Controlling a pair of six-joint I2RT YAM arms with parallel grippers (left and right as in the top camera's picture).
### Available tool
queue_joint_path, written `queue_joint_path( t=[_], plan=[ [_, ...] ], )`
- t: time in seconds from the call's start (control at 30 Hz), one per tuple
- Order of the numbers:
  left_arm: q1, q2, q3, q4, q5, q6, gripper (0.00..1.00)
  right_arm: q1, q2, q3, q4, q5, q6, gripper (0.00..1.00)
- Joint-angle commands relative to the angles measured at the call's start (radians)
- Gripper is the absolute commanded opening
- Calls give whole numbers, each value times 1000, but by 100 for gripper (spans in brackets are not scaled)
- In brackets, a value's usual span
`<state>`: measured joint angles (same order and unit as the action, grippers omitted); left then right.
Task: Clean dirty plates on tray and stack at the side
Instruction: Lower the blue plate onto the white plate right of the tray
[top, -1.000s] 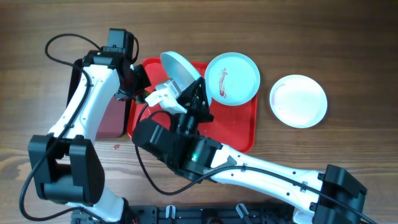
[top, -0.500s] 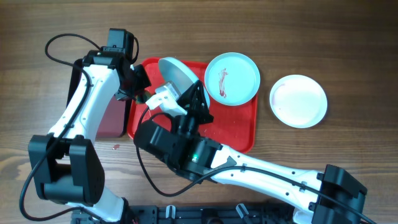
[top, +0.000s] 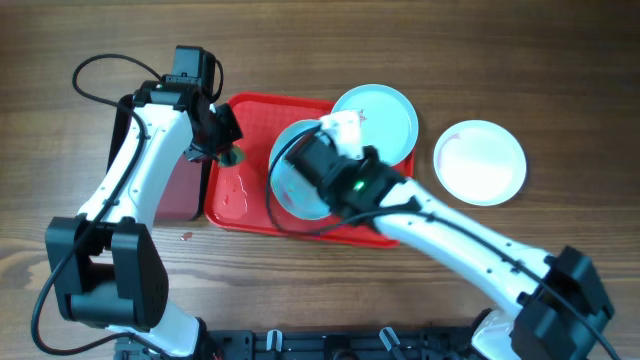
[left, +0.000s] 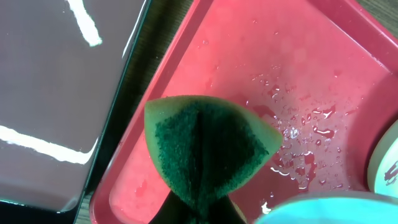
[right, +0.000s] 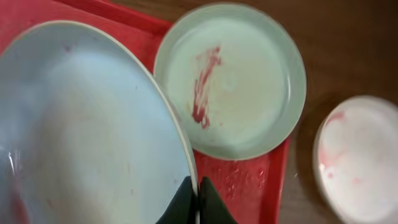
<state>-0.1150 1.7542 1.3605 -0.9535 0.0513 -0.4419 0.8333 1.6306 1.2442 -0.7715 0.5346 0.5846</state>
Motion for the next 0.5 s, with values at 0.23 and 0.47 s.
queue_joint_path(
  t=[0.23,0.47],
  plan=[
    [-1,-3,-7,2,9,19,4,-430,-45,-3,-135,-212,335,4],
    [-1,-3,-7,2,9,19,4,-622,-45,-3,-191,-237,328,4]
  ],
)
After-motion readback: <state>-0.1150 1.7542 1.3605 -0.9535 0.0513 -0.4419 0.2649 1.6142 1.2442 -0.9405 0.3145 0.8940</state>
